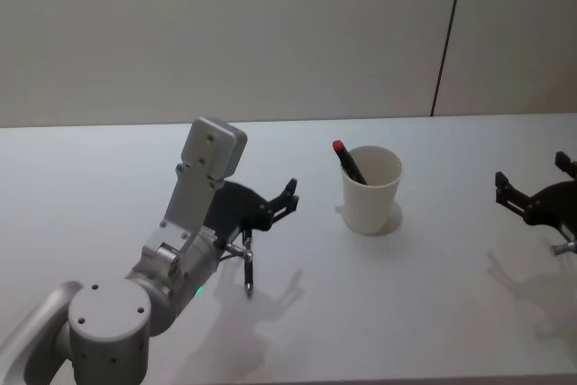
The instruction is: Place the pen into the pen holder.
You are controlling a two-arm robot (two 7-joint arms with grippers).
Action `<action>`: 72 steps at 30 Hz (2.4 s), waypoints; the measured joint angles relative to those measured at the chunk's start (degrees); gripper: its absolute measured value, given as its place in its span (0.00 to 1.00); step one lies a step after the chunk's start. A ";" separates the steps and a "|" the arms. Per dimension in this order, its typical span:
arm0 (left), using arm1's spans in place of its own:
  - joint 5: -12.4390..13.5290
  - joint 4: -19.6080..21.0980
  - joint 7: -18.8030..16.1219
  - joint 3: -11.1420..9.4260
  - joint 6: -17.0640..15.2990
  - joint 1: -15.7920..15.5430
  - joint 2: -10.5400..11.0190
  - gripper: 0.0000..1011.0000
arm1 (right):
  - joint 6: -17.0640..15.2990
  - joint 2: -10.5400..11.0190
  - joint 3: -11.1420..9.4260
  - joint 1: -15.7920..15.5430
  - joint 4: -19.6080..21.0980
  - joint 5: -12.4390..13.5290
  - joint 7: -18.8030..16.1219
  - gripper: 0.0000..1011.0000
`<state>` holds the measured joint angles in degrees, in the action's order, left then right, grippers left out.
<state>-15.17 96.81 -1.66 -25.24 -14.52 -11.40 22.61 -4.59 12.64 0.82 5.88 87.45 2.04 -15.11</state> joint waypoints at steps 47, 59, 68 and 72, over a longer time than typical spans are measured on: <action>-8.05 -14.42 0.20 2.32 -10.64 -3.39 -3.80 0.99 | 0.01 0.06 0.00 -0.07 -0.01 -0.01 0.00 0.99; -6.85 -16.98 -0.31 2.04 -13.01 -4.59 -5.13 0.99 | 0.01 0.06 -0.01 -0.07 -0.01 -0.01 0.00 0.99; -6.37 -18.22 -0.48 1.79 -13.71 -5.02 -5.93 0.99 | 0.01 0.06 0.00 -0.07 -0.01 -0.01 0.00 0.99; -6.14 -18.64 -0.48 1.71 -13.85 -5.18 -6.22 0.99 | 0.01 0.06 0.00 -0.07 0.00 -0.01 0.00 0.99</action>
<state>-21.31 78.17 -2.13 -23.53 -28.38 -16.58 16.39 -4.59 12.70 0.81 5.81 87.44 2.03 -15.12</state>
